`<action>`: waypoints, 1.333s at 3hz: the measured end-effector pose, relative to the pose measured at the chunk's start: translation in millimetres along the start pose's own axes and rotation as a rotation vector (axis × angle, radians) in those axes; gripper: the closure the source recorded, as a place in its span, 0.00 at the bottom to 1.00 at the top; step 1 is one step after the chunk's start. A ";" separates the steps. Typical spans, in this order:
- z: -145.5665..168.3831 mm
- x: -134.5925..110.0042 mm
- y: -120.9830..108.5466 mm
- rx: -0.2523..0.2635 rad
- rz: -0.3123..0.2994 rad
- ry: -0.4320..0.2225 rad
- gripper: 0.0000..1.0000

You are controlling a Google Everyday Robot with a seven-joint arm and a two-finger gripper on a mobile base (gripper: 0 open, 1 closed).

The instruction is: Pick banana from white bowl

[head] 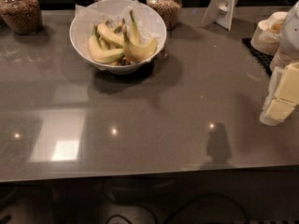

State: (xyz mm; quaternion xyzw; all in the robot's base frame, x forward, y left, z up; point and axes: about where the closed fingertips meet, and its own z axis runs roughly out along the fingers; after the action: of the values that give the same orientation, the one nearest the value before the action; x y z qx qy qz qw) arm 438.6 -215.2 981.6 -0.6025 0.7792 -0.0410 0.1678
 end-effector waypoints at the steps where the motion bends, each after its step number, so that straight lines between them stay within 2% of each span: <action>1: 0.0 -0.1 0.0 0.000 0.000 0.000 0.00; 2: 4.0 -14.3 -7.7 0.035 -0.016 -0.065 0.00; 4: 21.1 -116.4 -50.0 0.149 -0.101 -0.369 0.00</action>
Offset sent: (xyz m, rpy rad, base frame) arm 0.0347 0.0353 0.0007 0.1459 -0.1440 0.0768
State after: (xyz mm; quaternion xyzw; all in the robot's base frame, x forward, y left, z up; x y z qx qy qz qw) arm 516.8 -114.9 999.8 -0.6242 0.6987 0.0043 0.3495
